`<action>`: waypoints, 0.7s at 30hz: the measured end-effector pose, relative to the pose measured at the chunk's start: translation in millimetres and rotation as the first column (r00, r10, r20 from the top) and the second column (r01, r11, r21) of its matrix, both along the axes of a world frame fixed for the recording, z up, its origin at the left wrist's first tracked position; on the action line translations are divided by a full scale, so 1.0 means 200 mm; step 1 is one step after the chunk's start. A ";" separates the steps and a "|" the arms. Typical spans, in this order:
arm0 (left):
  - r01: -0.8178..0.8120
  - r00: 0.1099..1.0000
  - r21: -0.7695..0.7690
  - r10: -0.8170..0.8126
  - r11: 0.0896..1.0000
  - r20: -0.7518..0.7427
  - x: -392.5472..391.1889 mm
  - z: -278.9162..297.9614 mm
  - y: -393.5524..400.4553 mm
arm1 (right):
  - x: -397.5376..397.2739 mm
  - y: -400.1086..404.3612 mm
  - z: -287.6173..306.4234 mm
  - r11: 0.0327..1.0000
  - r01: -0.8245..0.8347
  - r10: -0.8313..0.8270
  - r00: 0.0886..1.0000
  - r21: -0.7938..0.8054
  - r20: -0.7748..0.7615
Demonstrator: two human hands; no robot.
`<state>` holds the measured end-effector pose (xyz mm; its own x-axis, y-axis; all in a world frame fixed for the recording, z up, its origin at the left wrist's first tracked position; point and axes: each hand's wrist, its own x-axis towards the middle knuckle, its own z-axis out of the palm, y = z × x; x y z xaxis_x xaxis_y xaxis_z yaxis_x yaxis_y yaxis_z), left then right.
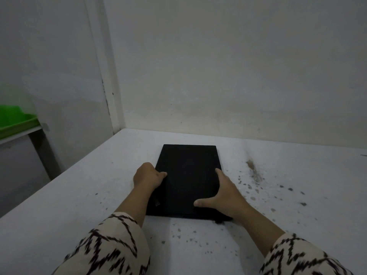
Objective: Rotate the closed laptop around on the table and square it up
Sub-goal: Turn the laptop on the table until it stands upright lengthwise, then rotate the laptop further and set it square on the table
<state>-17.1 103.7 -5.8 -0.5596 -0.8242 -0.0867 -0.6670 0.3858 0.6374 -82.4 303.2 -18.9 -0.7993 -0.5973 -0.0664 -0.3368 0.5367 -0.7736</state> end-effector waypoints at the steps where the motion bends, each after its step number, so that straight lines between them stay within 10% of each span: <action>1: -0.003 1.000 -0.003 0.003 1.000 -0.003 0.00 0.00 0.01 | -0.01 0.01 0.01 1.000 0.003 -0.003 1.000 -0.015 -0.002; 21: -0.009 1.000 0.098 0.009 0.995 0.000 -0.05 0.01 0.26 | -0.38 0.20 0.11 0.999 0.026 -0.023 0.996 -0.037 0.087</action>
